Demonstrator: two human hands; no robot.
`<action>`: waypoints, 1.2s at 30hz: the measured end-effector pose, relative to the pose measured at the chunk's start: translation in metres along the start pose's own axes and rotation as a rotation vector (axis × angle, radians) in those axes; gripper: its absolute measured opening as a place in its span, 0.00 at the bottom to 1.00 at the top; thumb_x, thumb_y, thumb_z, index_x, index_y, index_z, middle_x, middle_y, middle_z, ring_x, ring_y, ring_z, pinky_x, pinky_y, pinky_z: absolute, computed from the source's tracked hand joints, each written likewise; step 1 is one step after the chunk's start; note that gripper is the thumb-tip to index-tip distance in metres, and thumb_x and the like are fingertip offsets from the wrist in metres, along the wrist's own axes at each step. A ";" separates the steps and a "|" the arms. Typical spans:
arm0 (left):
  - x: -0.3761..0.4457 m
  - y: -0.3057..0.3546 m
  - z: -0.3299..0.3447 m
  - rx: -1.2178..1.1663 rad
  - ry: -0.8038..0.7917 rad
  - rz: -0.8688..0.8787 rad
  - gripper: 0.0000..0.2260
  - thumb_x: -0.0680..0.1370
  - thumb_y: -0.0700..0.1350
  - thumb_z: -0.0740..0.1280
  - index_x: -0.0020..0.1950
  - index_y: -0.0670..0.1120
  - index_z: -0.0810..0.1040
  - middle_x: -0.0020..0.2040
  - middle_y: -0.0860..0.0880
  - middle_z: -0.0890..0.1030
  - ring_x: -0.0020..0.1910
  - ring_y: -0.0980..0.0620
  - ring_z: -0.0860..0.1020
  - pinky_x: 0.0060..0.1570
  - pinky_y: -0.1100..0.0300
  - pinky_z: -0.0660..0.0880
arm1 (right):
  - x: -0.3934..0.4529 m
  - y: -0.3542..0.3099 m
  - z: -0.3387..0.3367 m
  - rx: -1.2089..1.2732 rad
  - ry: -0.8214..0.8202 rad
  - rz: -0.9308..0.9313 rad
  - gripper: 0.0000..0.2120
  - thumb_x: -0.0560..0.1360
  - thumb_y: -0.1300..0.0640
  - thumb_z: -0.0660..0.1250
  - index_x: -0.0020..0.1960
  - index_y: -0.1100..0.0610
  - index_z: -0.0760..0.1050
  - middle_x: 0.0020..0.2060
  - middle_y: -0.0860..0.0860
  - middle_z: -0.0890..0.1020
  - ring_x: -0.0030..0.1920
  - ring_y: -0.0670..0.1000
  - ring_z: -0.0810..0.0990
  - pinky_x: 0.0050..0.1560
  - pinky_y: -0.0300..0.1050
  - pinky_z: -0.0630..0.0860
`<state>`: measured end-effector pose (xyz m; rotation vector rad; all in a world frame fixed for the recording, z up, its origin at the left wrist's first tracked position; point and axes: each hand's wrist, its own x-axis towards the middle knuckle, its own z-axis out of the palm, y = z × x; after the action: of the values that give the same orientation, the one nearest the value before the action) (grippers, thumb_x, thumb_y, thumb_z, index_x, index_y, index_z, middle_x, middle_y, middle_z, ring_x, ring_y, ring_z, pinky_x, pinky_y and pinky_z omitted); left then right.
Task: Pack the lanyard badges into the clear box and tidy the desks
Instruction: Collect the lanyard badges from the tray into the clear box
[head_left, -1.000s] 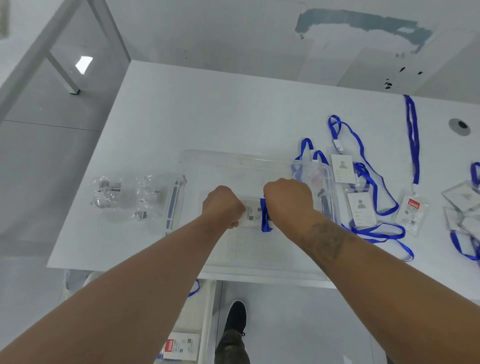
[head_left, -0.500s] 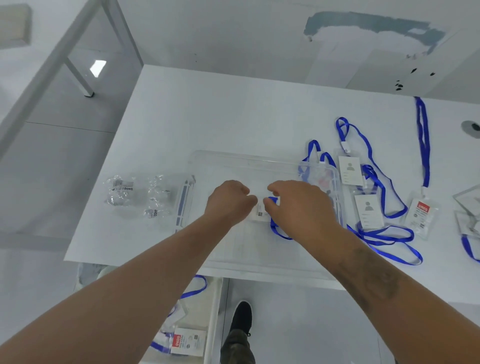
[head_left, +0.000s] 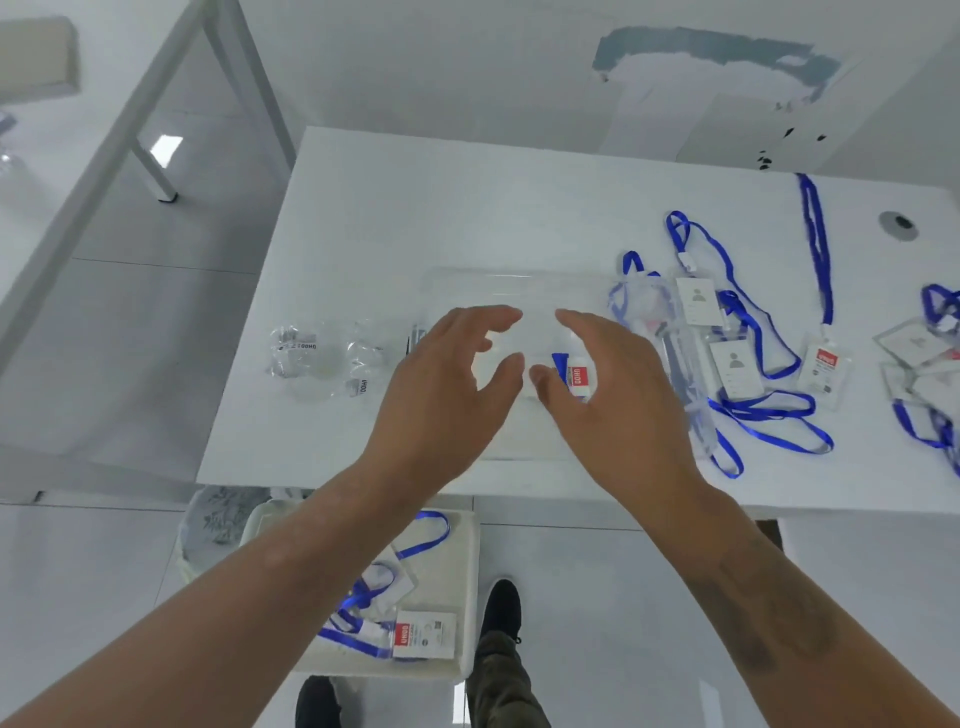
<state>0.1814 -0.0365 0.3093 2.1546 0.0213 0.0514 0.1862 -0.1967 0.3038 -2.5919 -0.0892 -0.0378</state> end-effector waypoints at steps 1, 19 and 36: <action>-0.004 -0.001 -0.007 -0.019 0.016 0.012 0.15 0.78 0.48 0.66 0.64 0.58 0.74 0.59 0.63 0.76 0.56 0.62 0.76 0.52 0.56 0.78 | -0.008 -0.005 0.001 0.015 0.034 0.005 0.25 0.77 0.43 0.66 0.72 0.44 0.67 0.68 0.40 0.72 0.67 0.42 0.66 0.55 0.18 0.52; -0.156 -0.147 -0.119 0.101 -0.027 0.009 0.15 0.79 0.49 0.66 0.66 0.57 0.73 0.58 0.64 0.72 0.60 0.57 0.74 0.57 0.57 0.74 | -0.176 -0.110 0.115 0.043 0.054 0.068 0.21 0.76 0.49 0.68 0.69 0.46 0.71 0.66 0.40 0.73 0.66 0.40 0.65 0.61 0.27 0.57; -0.203 -0.294 0.007 0.379 -0.503 -0.431 0.14 0.78 0.48 0.64 0.64 0.55 0.75 0.61 0.56 0.78 0.57 0.55 0.77 0.57 0.58 0.77 | -0.187 0.001 0.298 -0.446 -0.817 0.041 0.24 0.73 0.47 0.71 0.67 0.47 0.69 0.60 0.49 0.76 0.58 0.52 0.76 0.58 0.48 0.76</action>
<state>-0.0192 0.1125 0.0545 2.4312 0.2168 -0.7969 0.0024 -0.0529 0.0406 -2.8620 -0.3536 1.1294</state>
